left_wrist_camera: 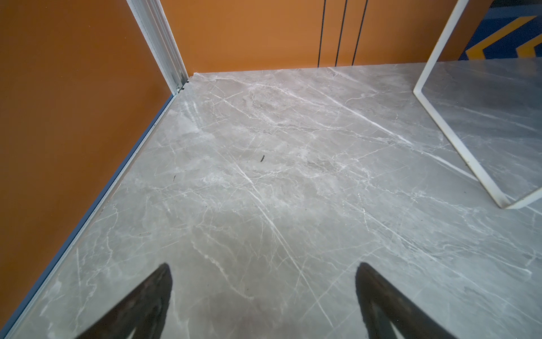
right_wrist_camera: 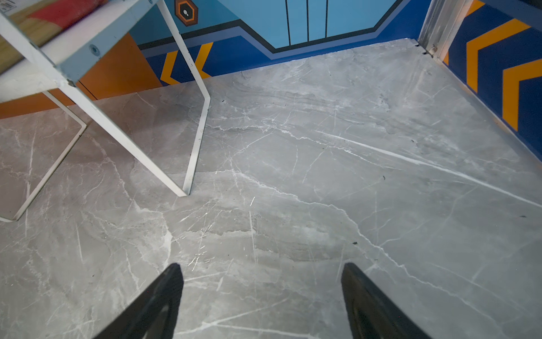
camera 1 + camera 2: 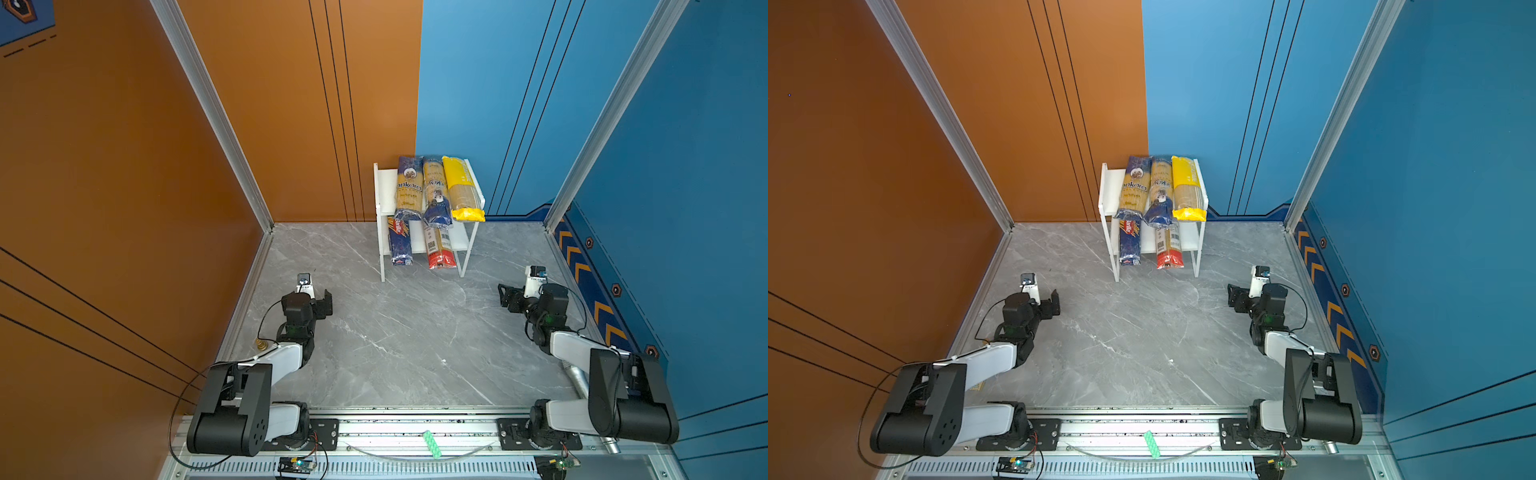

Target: Place and organize the pasta boxes and bags onto the shelf

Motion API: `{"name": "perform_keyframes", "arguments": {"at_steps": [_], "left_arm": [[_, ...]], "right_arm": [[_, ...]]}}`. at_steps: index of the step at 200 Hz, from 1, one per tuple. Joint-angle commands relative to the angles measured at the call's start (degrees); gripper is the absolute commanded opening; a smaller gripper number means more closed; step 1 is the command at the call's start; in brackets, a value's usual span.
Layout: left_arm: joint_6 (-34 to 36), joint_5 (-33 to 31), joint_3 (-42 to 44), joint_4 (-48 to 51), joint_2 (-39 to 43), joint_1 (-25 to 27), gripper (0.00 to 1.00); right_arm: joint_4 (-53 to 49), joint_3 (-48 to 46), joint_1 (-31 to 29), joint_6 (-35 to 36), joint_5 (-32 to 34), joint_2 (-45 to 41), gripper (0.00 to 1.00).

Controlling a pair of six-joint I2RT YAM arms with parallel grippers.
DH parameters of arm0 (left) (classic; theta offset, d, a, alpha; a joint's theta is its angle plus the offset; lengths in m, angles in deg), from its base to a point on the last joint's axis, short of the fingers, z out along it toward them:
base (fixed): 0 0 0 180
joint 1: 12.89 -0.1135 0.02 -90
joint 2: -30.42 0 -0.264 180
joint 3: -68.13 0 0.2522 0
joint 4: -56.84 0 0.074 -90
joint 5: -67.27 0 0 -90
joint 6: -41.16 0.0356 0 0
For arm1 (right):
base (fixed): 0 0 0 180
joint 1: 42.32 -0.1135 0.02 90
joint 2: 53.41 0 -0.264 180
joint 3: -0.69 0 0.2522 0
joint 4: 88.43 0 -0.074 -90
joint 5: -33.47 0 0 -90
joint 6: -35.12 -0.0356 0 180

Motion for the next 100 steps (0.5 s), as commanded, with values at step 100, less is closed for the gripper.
{"name": "perform_keyframes", "arguments": {"at_steps": [100], "left_arm": [[1.52,0.80,-1.08,-3.09,-2.11,-0.15,0.98]], "right_arm": [[22.19,-4.75,-5.28,2.80,9.99,9.55,0.85]]}}
